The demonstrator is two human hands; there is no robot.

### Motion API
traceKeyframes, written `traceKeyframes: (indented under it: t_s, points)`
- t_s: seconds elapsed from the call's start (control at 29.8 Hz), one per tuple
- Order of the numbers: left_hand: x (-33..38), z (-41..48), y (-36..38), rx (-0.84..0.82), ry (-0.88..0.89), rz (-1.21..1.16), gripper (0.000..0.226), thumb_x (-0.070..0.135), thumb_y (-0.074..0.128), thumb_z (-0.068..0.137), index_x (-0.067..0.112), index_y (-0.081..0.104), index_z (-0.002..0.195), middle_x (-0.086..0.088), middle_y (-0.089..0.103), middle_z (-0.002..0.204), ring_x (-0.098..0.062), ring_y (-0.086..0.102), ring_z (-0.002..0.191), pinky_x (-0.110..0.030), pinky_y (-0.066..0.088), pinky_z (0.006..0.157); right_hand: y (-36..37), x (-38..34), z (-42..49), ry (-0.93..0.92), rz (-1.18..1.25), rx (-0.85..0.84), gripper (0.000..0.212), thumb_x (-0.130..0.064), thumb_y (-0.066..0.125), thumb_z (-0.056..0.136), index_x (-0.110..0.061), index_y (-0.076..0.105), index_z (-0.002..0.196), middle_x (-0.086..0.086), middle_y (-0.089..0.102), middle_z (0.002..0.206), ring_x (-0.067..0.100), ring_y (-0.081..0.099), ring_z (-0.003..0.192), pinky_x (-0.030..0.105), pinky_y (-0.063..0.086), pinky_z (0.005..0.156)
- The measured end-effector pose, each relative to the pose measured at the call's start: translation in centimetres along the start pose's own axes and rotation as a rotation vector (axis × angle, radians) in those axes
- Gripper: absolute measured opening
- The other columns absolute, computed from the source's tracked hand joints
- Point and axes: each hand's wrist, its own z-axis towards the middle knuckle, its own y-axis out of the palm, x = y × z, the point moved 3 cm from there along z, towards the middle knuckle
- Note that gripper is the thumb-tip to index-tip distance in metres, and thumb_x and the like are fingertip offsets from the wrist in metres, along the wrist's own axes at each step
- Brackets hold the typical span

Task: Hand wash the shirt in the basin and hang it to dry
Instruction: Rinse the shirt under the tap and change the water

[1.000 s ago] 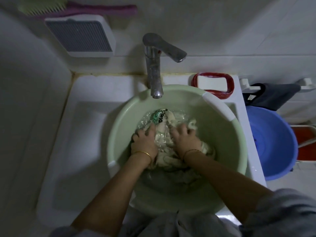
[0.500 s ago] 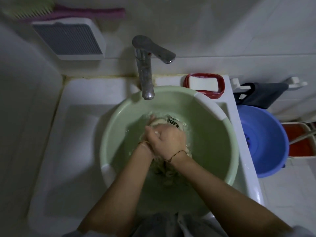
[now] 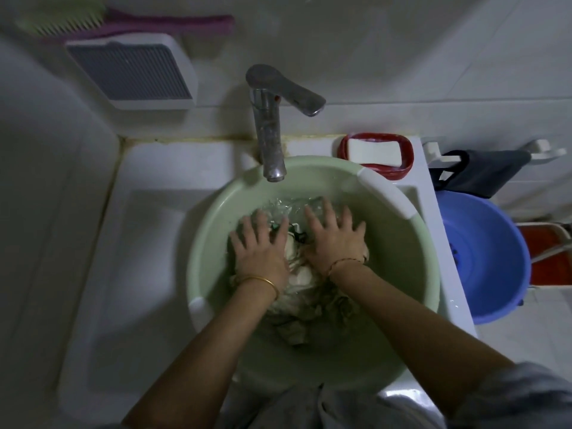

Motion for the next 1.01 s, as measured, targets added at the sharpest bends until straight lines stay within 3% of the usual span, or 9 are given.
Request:
traceKeyframes:
  t_s: [0.17, 0.27, 0.37, 0.47, 0.6, 0.64, 0.7, 0.84, 1.01]
  points:
    - [-0.2, 0.4, 3.4, -0.248, 0.010, 0.082, 0.076, 0.049, 0.041, 0.089, 0.025, 0.001, 0.149, -0.015, -0.002, 0.156, -0.039, 0.002, 0.142, -0.052, 0.014, 0.112, 3.9, -1.2, 0.0, -0.241, -0.218, -0.042, 0.074, -0.061, 0.027, 0.092, -0.033, -0.010, 0.149, 0.006, -0.003, 0.159, 0.044, 0.001, 0.142, 0.067, 0.014, 0.105]
    - [-1.3, 0.8, 2.9, -0.291, -0.111, -0.114, 0.092, 0.057, 0.053, 0.081, 0.031, -0.005, 0.148, -0.014, 0.006, 0.149, -0.039, 0.020, 0.134, -0.049, 0.026, 0.106, 3.4, 0.7, 0.9, -0.111, -0.214, 0.000, 0.075, -0.062, 0.026, 0.093, -0.030, -0.013, 0.148, 0.010, -0.008, 0.158, 0.040, 0.005, 0.142, 0.059, 0.025, 0.104]
    - [-2.0, 1.9, 3.5, -0.354, -0.237, -0.403, 0.097, 0.056, 0.057, 0.081, 0.031, -0.009, 0.149, -0.022, 0.009, 0.150, -0.041, 0.023, 0.135, -0.044, 0.028, 0.111, 3.3, -0.3, 0.1, -0.058, -0.076, 0.083, 0.073, -0.048, 0.040, 0.095, -0.027, -0.003, 0.150, 0.017, 0.010, 0.155, 0.040, 0.026, 0.134, 0.051, 0.043, 0.093]
    - [-2.1, 2.5, 3.8, -0.312, -0.373, -0.860, 0.091, 0.027, 0.070, 0.075, 0.032, 0.015, 0.148, -0.018, 0.031, 0.147, -0.033, 0.041, 0.129, -0.031, 0.039, 0.104, 3.7, -1.0, 0.2, -0.168, 0.089, 0.081, 0.061, -0.026, 0.045, 0.095, -0.029, 0.014, 0.147, 0.014, 0.028, 0.145, 0.038, 0.040, 0.122, 0.042, 0.051, 0.078]
    - [-2.1, 2.9, 2.6, -0.355, -0.504, -1.652, 0.042, 0.002, 0.060, 0.079, 0.011, 0.055, 0.120, -0.014, 0.067, 0.090, -0.015, 0.058, 0.057, -0.018, 0.047, 0.050, 1.9, -0.4, 1.3, 0.199, 0.790, 0.088, 0.036, -0.024, 0.055, 0.090, -0.023, 0.053, 0.126, 0.009, 0.050, 0.129, 0.032, 0.057, 0.107, 0.036, 0.049, 0.087]
    - [-1.7, 3.1, 2.1, -0.393, -0.545, -1.846, 0.025, 0.012, 0.057, 0.085, 0.006, 0.062, 0.108, -0.013, 0.070, 0.081, -0.017, 0.062, 0.059, -0.022, 0.052, 0.058, 1.1, -1.1, 0.7, 0.135, 0.887, 0.094, 0.030, -0.026, 0.058, 0.088, -0.021, 0.062, 0.117, 0.008, 0.059, 0.120, 0.027, 0.060, 0.102, 0.033, 0.050, 0.086]
    - [-1.1, 3.1, 1.4, -0.389, -0.640, -2.086, 0.037, 0.038, 0.052, 0.091, 0.005, 0.068, 0.099, -0.014, 0.072, 0.088, -0.025, 0.068, 0.080, -0.034, 0.054, 0.080, -1.2, -2.6, -1.5, -0.004, 1.015, 0.124, 0.017, -0.029, 0.066, 0.083, -0.021, 0.071, 0.097, 0.003, 0.068, 0.099, 0.020, 0.063, 0.088, 0.031, 0.051, 0.077]
    - [0.3, 1.6, -0.9, -0.389, -0.543, -2.173, 0.053, 0.049, 0.036, 0.095, 0.004, 0.062, 0.094, -0.011, 0.069, 0.082, -0.020, 0.066, 0.075, -0.029, 0.053, 0.073, -5.0, -4.0, -4.7, -0.072, 0.953, 0.178, 0.033, -0.048, 0.068, 0.078, -0.023, 0.055, 0.060, 0.002, 0.061, 0.069, 0.021, 0.059, 0.070, 0.034, 0.047, 0.061]
    - [3.1, 0.1, -2.0, -0.375, -0.620, -2.095, 0.042, 0.019, 0.028, 0.101, 0.010, 0.046, 0.064, -0.002, 0.049, 0.039, -0.019, 0.051, 0.053, -0.023, 0.043, 0.052, -5.7, -3.9, -3.8, 0.027, 0.743, 0.223, 0.028, -0.041, 0.056, 0.084, -0.016, 0.065, 0.079, 0.005, 0.064, 0.078, 0.024, 0.059, 0.076, 0.029, 0.041, 0.060]
